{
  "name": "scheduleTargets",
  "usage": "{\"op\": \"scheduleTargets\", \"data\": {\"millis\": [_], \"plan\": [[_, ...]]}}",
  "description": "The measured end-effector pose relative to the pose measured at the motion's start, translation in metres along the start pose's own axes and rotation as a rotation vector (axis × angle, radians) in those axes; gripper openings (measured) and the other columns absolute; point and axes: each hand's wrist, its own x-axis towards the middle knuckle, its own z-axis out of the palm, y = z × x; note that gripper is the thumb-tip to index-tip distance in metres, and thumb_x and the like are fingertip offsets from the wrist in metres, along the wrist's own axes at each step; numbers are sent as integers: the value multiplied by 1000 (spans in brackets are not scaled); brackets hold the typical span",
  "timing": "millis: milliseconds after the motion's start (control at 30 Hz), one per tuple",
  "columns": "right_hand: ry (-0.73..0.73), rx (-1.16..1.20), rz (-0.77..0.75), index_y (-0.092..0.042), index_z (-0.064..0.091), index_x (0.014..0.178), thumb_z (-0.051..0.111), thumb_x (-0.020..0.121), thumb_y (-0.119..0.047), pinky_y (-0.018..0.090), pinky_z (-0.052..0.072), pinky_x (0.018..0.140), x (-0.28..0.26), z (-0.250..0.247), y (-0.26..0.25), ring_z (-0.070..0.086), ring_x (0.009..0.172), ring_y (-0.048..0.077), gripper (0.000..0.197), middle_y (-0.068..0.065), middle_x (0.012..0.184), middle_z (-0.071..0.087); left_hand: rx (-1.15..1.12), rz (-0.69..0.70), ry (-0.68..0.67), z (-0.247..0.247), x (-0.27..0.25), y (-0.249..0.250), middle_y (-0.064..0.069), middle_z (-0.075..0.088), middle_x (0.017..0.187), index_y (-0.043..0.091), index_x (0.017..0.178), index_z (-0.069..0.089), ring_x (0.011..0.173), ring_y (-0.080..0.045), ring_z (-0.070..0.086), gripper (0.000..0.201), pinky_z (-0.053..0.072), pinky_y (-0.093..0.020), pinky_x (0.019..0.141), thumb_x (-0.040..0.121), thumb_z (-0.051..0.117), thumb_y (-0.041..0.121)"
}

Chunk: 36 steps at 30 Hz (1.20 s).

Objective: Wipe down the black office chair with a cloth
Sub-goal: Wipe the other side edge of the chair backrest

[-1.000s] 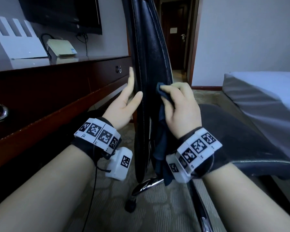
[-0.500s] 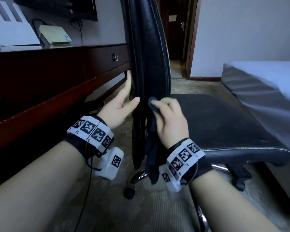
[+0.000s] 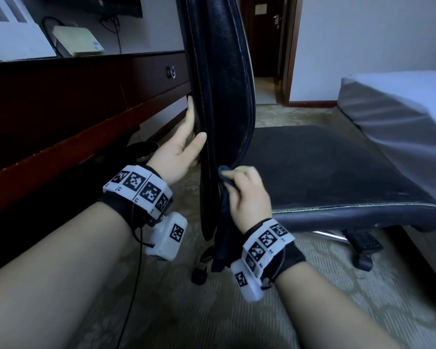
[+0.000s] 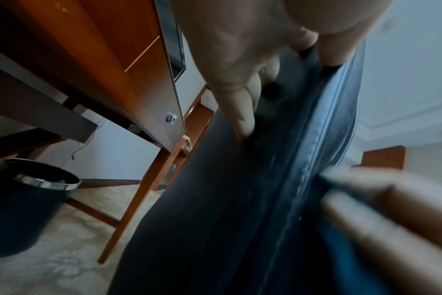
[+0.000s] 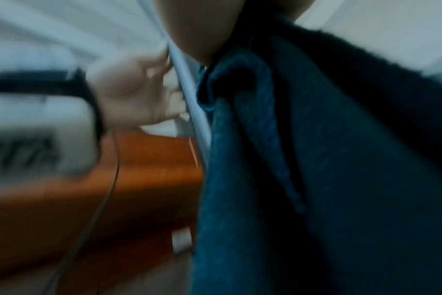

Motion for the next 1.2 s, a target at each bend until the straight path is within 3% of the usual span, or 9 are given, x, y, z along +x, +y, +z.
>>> {"op": "scheduleTargets", "data": {"millis": [100, 200, 367, 567, 667, 833, 1000, 1133, 1200], "plan": [[173, 73, -30, -1, 66, 101, 52, 86, -9, -4, 29, 83, 24, -16, -6, 46, 92, 9, 21, 16, 98, 55, 2, -79, 2, 8, -6, -10, 11, 20, 154, 54, 140, -6, 137, -12, 31, 60, 32, -44, 110, 92, 30, 56], [139, 50, -85, -2, 66, 102, 57, 82, -2, 8, 39, 76, 30, -8, -8, 47, 91, 9, 22, 14, 100, 55, -1, -99, 15, 14, -8, -13, -3, 34, 149, 55, 139, -3, 134, -18, 38, 62, 34, -45, 109, 87, 29, 62], [67, 104, 15, 2, 63, 94, 55, 80, 5, 6, 36, 75, -16, 28, 8, 48, 89, 8, 16, 17, 98, 57, -28, -127, 34, 15, -11, -12, 18, 26, 145, 48, 142, -1, 132, -9, 37, 64, 38, -40, 108, 85, 27, 59], [-70, 136, 97, 1, 64, 92, 52, 82, 3, 3, 34, 75, -27, 25, 17, 47, 86, 5, 15, 16, 95, 57, -45, -147, 91, 13, -8, -20, 15, 28, 150, 57, 138, 5, 135, -7, 34, 58, 35, -41, 109, 85, 28, 68], [85, 145, 30, -1, 65, 96, 54, 83, 1, -2, 32, 79, -4, 7, 7, 48, 91, 8, 18, 13, 96, 56, -21, -148, 77, 12, -8, -22, 14, 24, 152, 53, 140, 4, 138, -7, 27, 61, 31, -43, 111, 85, 27, 67], [128, 103, -30, 0, 66, 97, 56, 79, 4, 18, 41, 70, 5, 22, -1, 48, 87, 10, 21, 16, 98, 56, -36, -156, 58, 15, -11, -19, 9, 23, 153, 42, 145, 1, 138, -8, 28, 67, 30, -41, 113, 87, 27, 63], [42, 192, 79, 3, 64, 92, 52, 80, 6, 2, 35, 78, -29, 41, 15, 42, 87, -1, 17, 16, 97, 56, -64, -151, 92, 16, -9, -26, 11, 23, 153, 50, 142, 6, 139, -7, 26, 64, 28, -43, 113, 85, 28, 68], [-233, 86, 138, -1, 65, 96, 56, 85, 1, 24, 45, 77, -44, 33, 33, 55, 86, 19, 14, 13, 98, 56, -58, -176, 100, 14, -7, -27, 11, 27, 152, 57, 137, 9, 137, -8, 32, 62, 34, -43, 110, 80, 28, 74], [-198, 47, 154, -1, 66, 96, 56, 85, -2, 20, 40, 81, -38, 23, 35, 55, 88, 21, 15, 15, 97, 57, -54, -179, 101, 13, -6, -28, 11, 28, 151, 52, 141, 6, 135, -9, 34, 60, 35, -42, 109, 87, 27, 66]]}}
